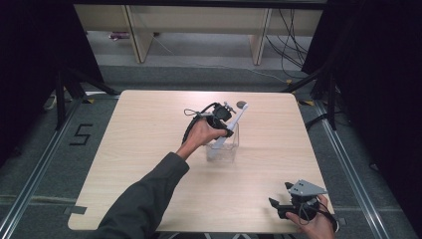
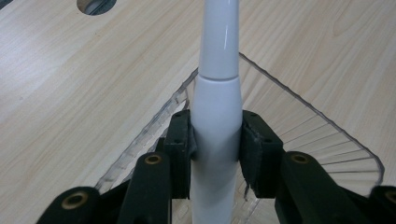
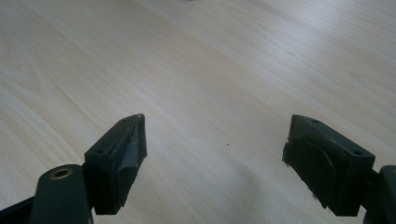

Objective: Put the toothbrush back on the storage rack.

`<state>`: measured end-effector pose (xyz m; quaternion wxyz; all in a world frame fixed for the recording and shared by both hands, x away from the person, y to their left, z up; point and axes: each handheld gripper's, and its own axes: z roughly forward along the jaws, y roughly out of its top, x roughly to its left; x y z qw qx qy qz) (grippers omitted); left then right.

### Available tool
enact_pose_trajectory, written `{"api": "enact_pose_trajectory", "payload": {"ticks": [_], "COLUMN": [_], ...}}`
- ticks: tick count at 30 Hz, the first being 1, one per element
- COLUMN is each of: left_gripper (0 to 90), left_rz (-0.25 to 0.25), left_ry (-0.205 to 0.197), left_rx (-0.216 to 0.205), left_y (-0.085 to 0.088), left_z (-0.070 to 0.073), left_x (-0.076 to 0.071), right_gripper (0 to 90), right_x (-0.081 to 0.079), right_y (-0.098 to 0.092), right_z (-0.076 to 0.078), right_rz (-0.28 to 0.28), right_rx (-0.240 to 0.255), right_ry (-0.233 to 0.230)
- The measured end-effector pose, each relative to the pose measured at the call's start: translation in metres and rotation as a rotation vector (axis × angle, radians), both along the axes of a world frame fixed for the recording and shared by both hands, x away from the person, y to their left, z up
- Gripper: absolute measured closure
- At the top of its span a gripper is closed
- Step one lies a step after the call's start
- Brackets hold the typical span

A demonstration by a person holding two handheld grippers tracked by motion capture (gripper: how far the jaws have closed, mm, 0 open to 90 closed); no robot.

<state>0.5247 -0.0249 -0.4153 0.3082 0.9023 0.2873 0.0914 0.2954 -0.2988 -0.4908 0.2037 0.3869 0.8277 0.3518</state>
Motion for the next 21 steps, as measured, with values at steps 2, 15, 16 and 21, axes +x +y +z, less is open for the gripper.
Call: {"api": "enact_pose_trajectory", "payload": {"ticks": [2,15,16,21], "left_gripper": [66.0,51.2,50.7,44.1], "left_rz": [0.001,0.004,0.007,0.031], "left_ry": [0.006,-0.003,0.008,-0.023], "left_rx": [-0.002,-0.027,-0.035,-0.058], "left_y": [0.000,0.010,0.011,0.017], "left_z": [0.000,0.011,0.014,0.023], "left_x": [0.001,-0.004,-0.005,-0.008], "right_gripper": [20.9,20.9,20.8,20.9], "right_x": [0.000,0.002,0.002,0.000], "right_y": [0.000,-0.001,-0.001,0.000], "right_z": [0.000,-0.001,-0.001,-0.001], "right_rz": [0.001,0.016,0.016,0.002], "right_rx": [0.004,-0.006,-0.006,0.001], "right_ry": [-0.002,-0.017,-0.016,-0.002]}}
